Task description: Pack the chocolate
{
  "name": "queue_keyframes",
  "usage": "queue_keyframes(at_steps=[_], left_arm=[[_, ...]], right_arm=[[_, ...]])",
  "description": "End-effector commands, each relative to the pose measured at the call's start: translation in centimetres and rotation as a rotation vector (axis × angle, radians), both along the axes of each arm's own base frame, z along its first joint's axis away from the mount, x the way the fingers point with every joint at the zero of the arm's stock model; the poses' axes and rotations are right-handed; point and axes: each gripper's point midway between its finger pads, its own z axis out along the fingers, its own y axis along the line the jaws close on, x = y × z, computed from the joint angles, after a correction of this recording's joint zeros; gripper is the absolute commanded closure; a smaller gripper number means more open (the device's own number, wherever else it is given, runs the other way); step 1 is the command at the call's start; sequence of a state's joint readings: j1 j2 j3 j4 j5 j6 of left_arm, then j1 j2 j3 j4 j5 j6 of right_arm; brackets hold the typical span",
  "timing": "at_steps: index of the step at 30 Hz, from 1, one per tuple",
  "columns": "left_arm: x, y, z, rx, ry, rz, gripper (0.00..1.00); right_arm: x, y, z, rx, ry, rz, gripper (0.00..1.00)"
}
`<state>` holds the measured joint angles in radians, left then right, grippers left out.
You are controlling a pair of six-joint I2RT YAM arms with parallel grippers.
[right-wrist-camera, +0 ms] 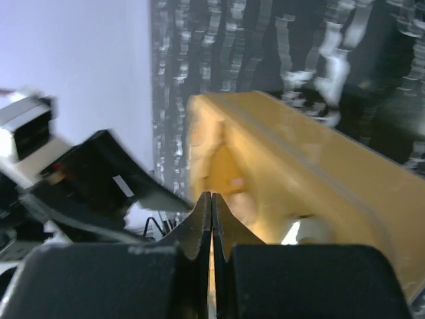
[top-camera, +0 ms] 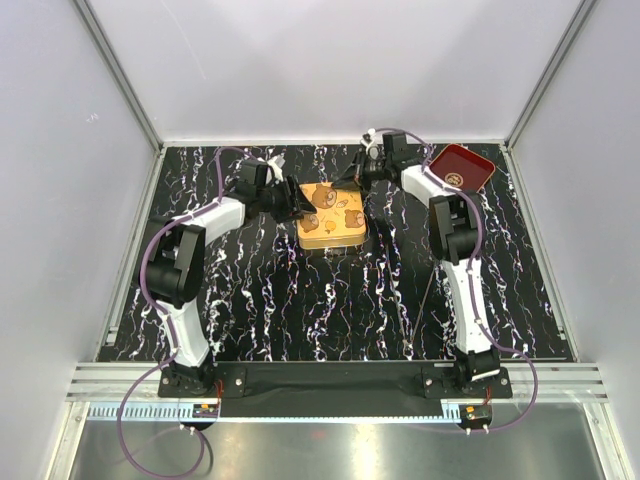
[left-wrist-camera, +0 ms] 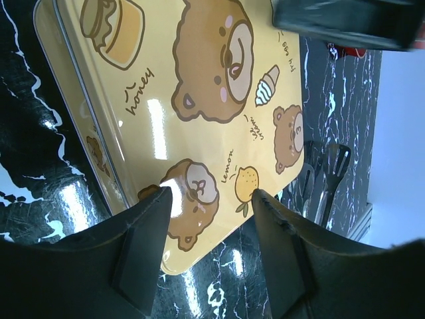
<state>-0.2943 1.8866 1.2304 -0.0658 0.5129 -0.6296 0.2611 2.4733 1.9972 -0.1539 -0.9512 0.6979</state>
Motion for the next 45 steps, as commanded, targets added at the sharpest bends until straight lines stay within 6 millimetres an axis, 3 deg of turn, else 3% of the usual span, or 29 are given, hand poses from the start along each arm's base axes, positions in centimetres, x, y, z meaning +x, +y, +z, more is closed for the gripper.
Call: queue_keyframes(at_steps=[1,5,6,8,9,11,12,13,14,15,16,17,18,19,20,21,22,23,24,25,26,27,28,30,31,32,36,42,45], left_arm=[[-0.3,1.1,-0.7,0.081,0.019,0.022,0.41],[-0.5,1.3,2.0,0.086,-0.017,0.006,0.41],[-0.6,1.3,2.9,0.081,-0.033,-0.004,0.41],[-0.6,1.4,6.5,0.075,-0.108,-0.009,0.41],[-1.1,1.7,7.4,0.084,-0.114,-0.01,0.41],[-1.9,2.2,11.6,0.082,-0.204,-0.008,0.39],[-2.4,2.3,13.1,0.078,-0.235,-0.01,0.38],[-2.9,2.4,14.3,0.078,-0.267,-0.02,0.37],[-4.1,2.8,16.9,0.065,-0.321,-0.023,0.36],[-4.8,3.0,17.8,0.065,-0.347,-0.026,0.33],[-6.2,3.6,20.1,0.063,-0.412,-0.03,0.3],[-7.2,3.8,20.3,0.067,-0.423,-0.038,0.25],[-8.0,4.1,20.9,0.066,-0.447,-0.039,0.1],[-9.6,4.4,22.7,0.053,-0.507,-0.054,0.01],[-10.5,4.5,22.3,0.052,-0.508,-0.067,0.01],[-11.3,4.7,22.7,0.048,-0.524,-0.075,0.01],[-12.7,5.0,23.9,0.042,-0.573,-0.084,0.01],[-13.5,5.1,23.9,0.039,-0.578,-0.091,0.01],[-14.3,5.2,23.5,0.038,-0.578,-0.1,0.01],[-15.7,5.4,24.6,0.02,-0.626,-0.115,0.01],[-16.3,5.5,24.7,0.012,-0.639,-0.12,0.01],[-17.0,5.5,23.9,0.009,-0.63,-0.13,0.01],[-18.1,5.8,24.6,-0.001,-0.666,-0.133,0.01],[-19.4,5.8,24.2,-0.019,-0.684,-0.149,0.01],[-20.3,6.1,23.9,-0.018,-0.703,-0.147,0.01],[-20.5,6.4,23.7,-0.013,-0.717,-0.139,0.01],[-21.4,7.8,22.3,0.049,-0.769,-0.107,0.01],[-22.1,9.2,20.4,0.122,-0.834,-0.074,0.01],[-22.1,9.6,20.0,0.138,-0.849,-0.058,0.01]], right_arm=[[0.4,-0.7,-4.1,-0.052,0.111,-0.034,1.0],[0.0,-1.8,-2.8,-0.104,0.116,-0.032,0.99],[-0.1,-2.0,-0.1,-0.108,0.069,-0.036,0.99],[-0.9,-2.6,2.3,-0.136,0.033,-0.045,0.96],[-1.1,-3.0,6.1,-0.147,-0.04,-0.074,0.93],[-2.5,-3.8,7.4,-0.212,-0.073,-0.105,0.86],[-3.6,-4.2,11.1,-0.217,-0.147,-0.119,0.83],[-4.8,-4.4,11.2,-0.243,-0.15,-0.114,0.79],[-6.4,-4.9,13.7,-0.284,-0.221,-0.121,0.59],[-7.5,-5.1,14.2,-0.315,-0.24,-0.12,0.42],[-9.1,-5.7,13.4,-0.369,-0.243,-0.106,0.05],[-10.5,-6.3,15.8,-0.398,-0.31,-0.14,0.0],[-11.4,-6.9,16.2,-0.416,-0.323,-0.155,0.0],[-12.7,-7.4,15.3,-0.435,-0.307,-0.16,0.0],[-14.2,-8.1,17.6,-0.43,-0.362,-0.193,0.0],[-15.2,-8.6,18.2,-0.43,-0.375,-0.212,0.0],[-16.4,-9.0,17.4,-0.438,-0.361,-0.222,0.0],[-18.0,-10.0,19.5,-0.428,-0.422,-0.259,0.0],[-19.0,-10.4,20.0,-0.425,-0.441,-0.275,0.0],[-19.7,-11.2,18.8,-0.448,-0.436,-0.302,0.0],[-21.4,-12.1,20.6,-0.424,-0.491,-0.342,0.0],[-22.0,-12.8,20.6,-0.429,-0.504,-0.369,0.0],[-22.7,-13.4,19.3,-0.443,-0.489,-0.388,0.0],[-24.3,-15.3,20.1,-0.458,-0.537,-0.472,0.0],[-24.9,-16.0,19.0,-0.48,-0.516,-0.494,0.0],[-25.5,-17.3,19.5,-0.495,-0.542,-0.556,0.01],[-27.1,-20.6,18.0,-0.568,-0.543,-0.689,0.0],[-29.1,-20.8,16.8,-0.543,-0.572,-0.669,0.0],[-29.6,-21.1,15.2,-0.584,-0.549,-0.642,0.0]])
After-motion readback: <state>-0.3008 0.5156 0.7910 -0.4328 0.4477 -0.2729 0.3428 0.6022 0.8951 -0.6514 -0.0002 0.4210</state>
